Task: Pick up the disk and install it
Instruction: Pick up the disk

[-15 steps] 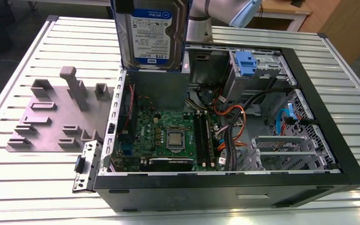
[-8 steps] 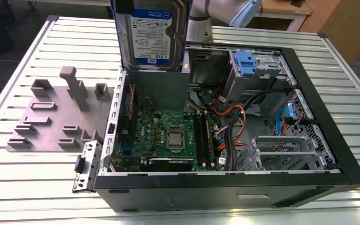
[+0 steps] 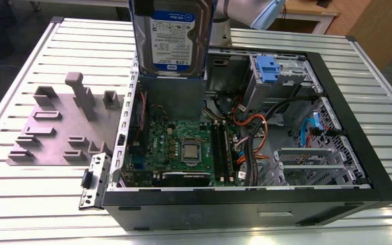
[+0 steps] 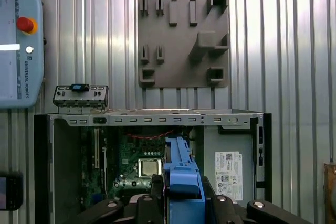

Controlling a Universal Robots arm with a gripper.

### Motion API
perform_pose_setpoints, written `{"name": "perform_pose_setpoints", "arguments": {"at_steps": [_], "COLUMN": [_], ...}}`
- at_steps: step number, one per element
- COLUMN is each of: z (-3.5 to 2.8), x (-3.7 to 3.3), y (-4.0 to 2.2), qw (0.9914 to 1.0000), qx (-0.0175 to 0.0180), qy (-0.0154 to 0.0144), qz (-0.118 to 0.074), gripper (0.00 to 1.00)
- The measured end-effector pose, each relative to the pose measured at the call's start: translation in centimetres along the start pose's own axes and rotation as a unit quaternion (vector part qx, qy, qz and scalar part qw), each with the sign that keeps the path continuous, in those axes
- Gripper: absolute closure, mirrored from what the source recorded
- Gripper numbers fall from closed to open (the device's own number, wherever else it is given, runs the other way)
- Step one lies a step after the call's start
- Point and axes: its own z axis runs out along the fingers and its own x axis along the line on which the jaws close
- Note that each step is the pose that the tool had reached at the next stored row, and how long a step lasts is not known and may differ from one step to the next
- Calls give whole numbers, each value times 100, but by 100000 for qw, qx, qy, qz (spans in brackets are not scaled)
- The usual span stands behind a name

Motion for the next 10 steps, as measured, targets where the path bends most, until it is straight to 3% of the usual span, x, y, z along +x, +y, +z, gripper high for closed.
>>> {"name": "perform_pose_setpoints", "arguments": {"at_steps": [2,6,10], "z": [3,3,5], "x": [-1,15,83], "y": [-34,-35,-37], "qw": [100000,100000,100000], "qx": [3,2,6], "qy": [-5,40,53], "qz": [0,0,4], "gripper": [63,63,63]}}
